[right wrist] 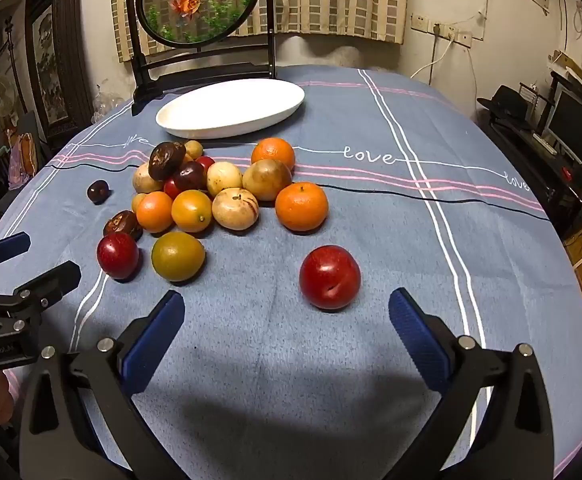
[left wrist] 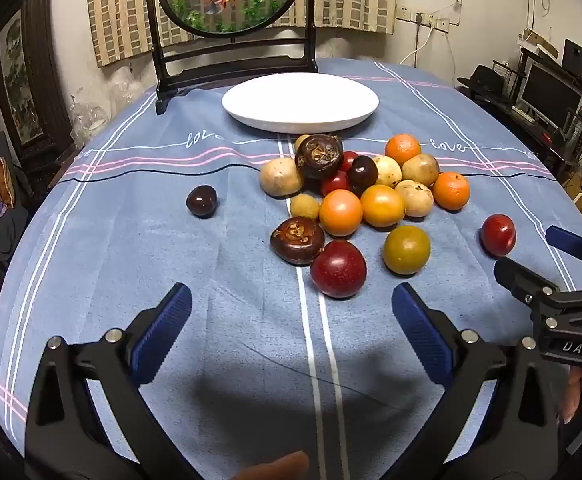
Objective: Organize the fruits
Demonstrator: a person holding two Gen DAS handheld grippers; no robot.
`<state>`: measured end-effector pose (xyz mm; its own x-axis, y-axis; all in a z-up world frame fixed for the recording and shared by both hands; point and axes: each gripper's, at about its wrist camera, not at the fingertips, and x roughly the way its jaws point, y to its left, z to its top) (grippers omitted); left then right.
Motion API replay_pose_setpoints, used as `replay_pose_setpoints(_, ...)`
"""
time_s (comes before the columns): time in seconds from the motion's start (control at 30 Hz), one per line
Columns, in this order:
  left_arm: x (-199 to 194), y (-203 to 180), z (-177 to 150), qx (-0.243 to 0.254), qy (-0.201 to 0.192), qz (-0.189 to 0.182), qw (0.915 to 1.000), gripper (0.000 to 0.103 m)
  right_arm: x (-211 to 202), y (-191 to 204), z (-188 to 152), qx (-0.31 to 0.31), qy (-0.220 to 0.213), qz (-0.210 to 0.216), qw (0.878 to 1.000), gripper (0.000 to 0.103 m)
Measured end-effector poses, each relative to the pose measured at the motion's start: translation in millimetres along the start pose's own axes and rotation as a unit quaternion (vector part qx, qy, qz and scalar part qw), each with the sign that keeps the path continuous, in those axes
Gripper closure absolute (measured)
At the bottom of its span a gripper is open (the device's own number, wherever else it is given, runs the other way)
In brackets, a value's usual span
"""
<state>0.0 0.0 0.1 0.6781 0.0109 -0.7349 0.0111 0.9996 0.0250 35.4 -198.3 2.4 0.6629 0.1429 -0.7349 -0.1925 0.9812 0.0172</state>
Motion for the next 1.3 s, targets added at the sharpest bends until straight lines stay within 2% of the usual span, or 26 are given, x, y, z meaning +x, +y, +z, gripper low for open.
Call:
replay_pose_setpoints(0.17, -2.0, -5.1, 1.9, -0.001, 0.003, 0.007, 1.0000, 0.002, 0.2, 0.1, -0.7, 0.000, 0.004, 0.000, 1.000, 0.001)
replay_pose_setpoints(0.23, -5.9, -2.0, -2.2, -0.005, -0.009, 0.004, 0.9999, 0.002, -0.5, 0.0, -1.4, -0.001, 0.004, -0.001, 1.000, 0.001)
replay_pose_setpoints(0.5, 0.7, -0.4, -3.6, -0.013, 0.005, 0.005, 0.9999, 0.002, 0.5, 1.4, -2.2, 0.000, 0.007, -0.001, 1.000, 0.001)
replay_pose_setpoints(1.3, 0.3, -1.5, -6.2, -0.012, 0.005, 0.004, 0.9999, 0.002, -0.5, 5.9, -4.4, -0.002, 0.008, 0.000, 1.000, 0.001)
